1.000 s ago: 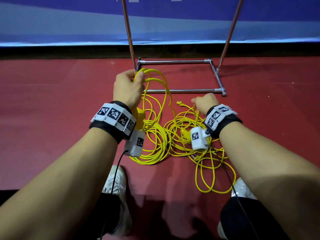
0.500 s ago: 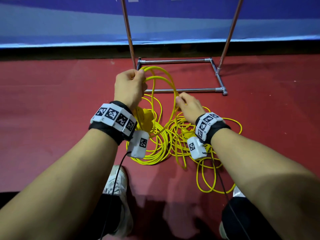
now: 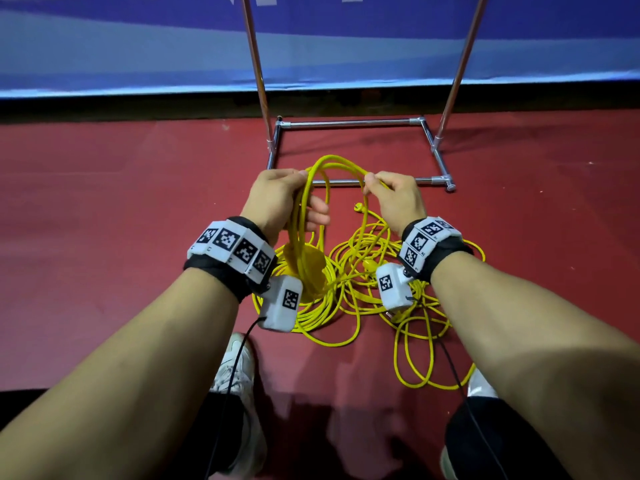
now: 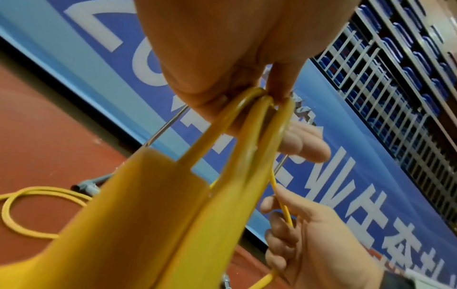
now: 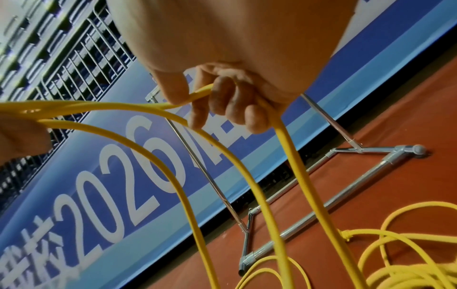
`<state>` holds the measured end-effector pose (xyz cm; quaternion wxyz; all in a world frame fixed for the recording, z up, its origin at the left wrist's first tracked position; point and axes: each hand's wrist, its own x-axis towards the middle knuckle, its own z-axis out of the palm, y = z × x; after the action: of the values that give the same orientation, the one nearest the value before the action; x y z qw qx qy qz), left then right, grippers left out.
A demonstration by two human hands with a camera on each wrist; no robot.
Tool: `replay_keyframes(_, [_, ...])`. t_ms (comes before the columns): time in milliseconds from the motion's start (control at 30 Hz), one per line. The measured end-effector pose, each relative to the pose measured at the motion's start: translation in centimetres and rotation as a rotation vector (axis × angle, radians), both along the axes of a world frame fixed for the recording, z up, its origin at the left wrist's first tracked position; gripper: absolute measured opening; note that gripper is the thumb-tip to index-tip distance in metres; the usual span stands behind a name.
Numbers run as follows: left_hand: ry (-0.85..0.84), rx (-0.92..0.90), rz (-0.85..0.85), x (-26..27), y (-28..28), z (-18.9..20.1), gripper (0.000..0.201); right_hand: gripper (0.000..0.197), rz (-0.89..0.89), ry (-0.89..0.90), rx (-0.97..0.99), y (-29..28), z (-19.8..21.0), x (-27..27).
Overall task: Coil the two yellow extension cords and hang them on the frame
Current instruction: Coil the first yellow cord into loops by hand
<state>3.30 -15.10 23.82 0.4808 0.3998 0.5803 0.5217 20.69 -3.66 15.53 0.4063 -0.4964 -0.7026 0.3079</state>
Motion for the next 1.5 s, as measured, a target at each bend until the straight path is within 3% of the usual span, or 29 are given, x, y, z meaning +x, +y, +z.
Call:
replay_keyframes(133, [-0.066, 0.003, 0.054, -0.2, 0.1, 0.2, 0.021, 0.045, 0.042, -0.018, 0.141, 0.3, 3.1, -0.3])
replay_keyframes(300, [-0.095, 0.051, 0.094, -0.5, 0.4, 0.9, 0.026, 0.037, 0.091, -0.043, 0.268, 0.3, 7.6, -1.3])
replay_keyframes(367, [-0.068, 0.067, 0.09, -0.4, 0.3, 1.0, 0.027, 0.037, 0.079, -0.097, 0.256, 0.2, 7.3, -1.4])
replay_keyframes(567, [0.006, 0.084, 0.016, 0.3, 0.3, 0.1, 0.032, 0.026, 0.078, 0.03, 0.211, 0.1, 5.9, -2.1])
replay_keyframes(800, [-0.072, 0.103, 0.064, 1.0, 0.6, 0.1, 0.034, 0.054, 0.132, 0.124, 0.046, 0.0, 2.9, -1.7])
replay_keyframes(1000, [-0.08, 0.122, 0.097, 0.9, 0.5, -0.2, 0.033, 0.047, 0.199, 0.052, -0.097, -0.8, -1.8, 0.7])
replay_keyframes(1067, [-0.046, 0.122, 0.084, 0.9, 0.2, -0.3, 0.03, 0.047, 0.153, 0.113, -0.145, -1.0, -1.5, 1.0])
replay_keyframes(1167, [0.001, 0.075, 0.032, 0.9, 0.1, -0.3, 0.029, 0.042, 0.106, 0.343, -0.173, -0.6, 0.7, 1.2])
replay_keyframes(1300, [0.009, 0.002, -0.012, 0.9, -0.1, -0.1, 0.028, 0.039, 0.127, 0.397, -0.167, -0.1, 2.8, 1.4])
replay_keyframes(1500, [-0.051, -0.046, -0.016, 0.8, -0.1, -0.4, 0.028, 0.025, 0.151, 0.5, -0.156, -0.3, 2.9, 0.9])
